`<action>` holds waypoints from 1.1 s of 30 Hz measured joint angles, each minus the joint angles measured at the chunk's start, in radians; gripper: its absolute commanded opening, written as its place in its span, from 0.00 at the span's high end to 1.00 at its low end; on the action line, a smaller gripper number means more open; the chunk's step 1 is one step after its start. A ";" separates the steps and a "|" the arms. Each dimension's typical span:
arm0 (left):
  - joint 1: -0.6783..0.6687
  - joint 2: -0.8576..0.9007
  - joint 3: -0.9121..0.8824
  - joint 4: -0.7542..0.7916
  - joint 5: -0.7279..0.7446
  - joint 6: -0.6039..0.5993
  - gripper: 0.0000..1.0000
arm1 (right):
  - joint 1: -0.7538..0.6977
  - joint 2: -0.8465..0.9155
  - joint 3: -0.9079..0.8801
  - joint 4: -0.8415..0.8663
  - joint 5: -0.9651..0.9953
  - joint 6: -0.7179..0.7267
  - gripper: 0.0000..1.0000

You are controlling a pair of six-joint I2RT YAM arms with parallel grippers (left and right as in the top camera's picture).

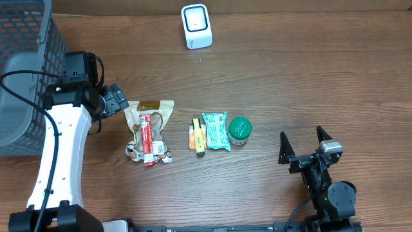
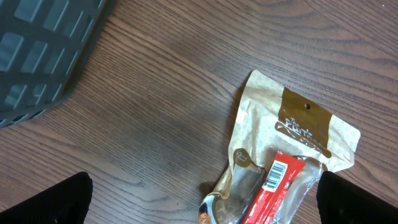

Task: Scan the item barcode
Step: 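Withdraw the left gripper toward the basket, then open the right gripper and start moving it forward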

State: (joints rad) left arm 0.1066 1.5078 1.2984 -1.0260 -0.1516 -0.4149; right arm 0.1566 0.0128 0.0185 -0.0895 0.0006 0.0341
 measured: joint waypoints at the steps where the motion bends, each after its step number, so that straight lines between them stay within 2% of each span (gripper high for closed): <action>1: 0.000 0.000 0.000 0.000 0.000 0.000 0.00 | 0.000 0.000 0.000 0.000 0.000 0.000 0.00; 5: 0.000 0.000 0.000 0.000 0.000 0.000 0.00 | 0.000 0.000 0.000 0.003 0.000 0.005 0.00; 15: 0.000 0.000 0.000 0.000 0.000 0.000 0.00 | 0.000 0.000 0.000 0.002 -0.020 0.212 0.00; 20: 0.000 0.000 0.000 0.000 0.000 0.000 0.00 | 0.000 0.000 0.034 -0.092 -0.046 0.278 0.00; 28: 0.000 0.000 0.000 0.000 -0.002 0.000 0.00 | 0.000 0.037 0.338 -0.294 -0.050 0.314 0.00; 33: 0.000 0.000 0.000 0.000 -0.003 0.000 0.00 | 0.000 0.138 0.553 -0.419 -0.060 0.321 0.00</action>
State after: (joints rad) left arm 0.1066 1.5078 1.2980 -1.0264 -0.1543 -0.4149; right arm 0.1570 0.1513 0.5716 -0.5087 -0.0593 0.3550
